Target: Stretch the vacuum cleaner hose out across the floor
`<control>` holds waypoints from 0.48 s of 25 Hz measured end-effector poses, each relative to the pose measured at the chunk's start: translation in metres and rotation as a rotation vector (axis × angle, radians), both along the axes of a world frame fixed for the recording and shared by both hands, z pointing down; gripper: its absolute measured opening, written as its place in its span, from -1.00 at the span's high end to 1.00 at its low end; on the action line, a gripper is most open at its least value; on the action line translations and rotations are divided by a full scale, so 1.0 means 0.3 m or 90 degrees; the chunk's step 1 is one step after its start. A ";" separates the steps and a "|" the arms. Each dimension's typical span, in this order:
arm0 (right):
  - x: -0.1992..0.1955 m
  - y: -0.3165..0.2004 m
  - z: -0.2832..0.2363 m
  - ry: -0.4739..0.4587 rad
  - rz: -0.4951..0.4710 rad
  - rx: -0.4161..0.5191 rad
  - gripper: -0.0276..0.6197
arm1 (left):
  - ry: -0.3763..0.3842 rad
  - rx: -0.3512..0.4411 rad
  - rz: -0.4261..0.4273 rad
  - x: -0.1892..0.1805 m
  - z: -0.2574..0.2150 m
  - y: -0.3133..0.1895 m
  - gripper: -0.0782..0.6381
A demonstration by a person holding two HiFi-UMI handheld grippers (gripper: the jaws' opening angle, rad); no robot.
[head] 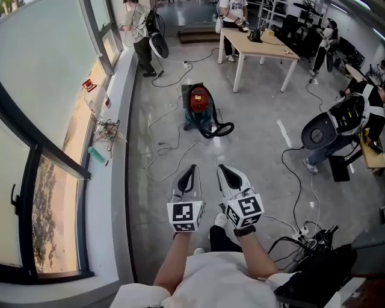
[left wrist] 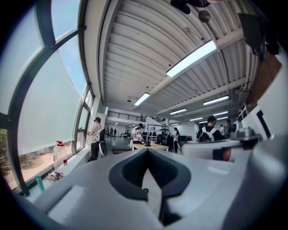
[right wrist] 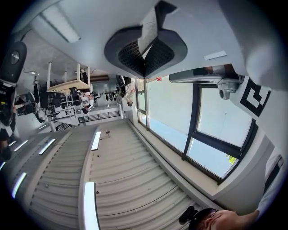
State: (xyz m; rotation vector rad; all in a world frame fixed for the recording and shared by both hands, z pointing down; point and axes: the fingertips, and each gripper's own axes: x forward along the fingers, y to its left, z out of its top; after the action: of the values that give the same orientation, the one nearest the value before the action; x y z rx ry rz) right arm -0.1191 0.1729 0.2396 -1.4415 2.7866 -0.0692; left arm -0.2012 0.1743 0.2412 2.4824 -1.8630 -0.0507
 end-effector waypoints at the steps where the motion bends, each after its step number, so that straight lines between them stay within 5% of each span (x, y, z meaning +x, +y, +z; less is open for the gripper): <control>1: 0.010 -0.068 -0.007 -0.010 -0.001 0.002 0.92 | -0.004 0.000 0.002 0.013 -0.004 -0.065 0.78; 8: 0.195 -0.477 -0.165 -0.032 -0.013 0.069 0.92 | -0.029 0.036 -0.013 0.177 -0.132 -0.478 0.78; 12: 0.386 -0.637 -0.113 -0.048 0.037 0.041 0.92 | -0.040 0.039 0.029 0.329 -0.116 -0.603 0.78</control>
State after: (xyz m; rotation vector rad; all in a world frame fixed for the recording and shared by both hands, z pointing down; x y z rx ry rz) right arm -0.0032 -0.0184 0.2057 -1.4723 2.6593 -0.0326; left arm -0.1025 -0.0065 0.2064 2.5951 -1.8550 -0.0295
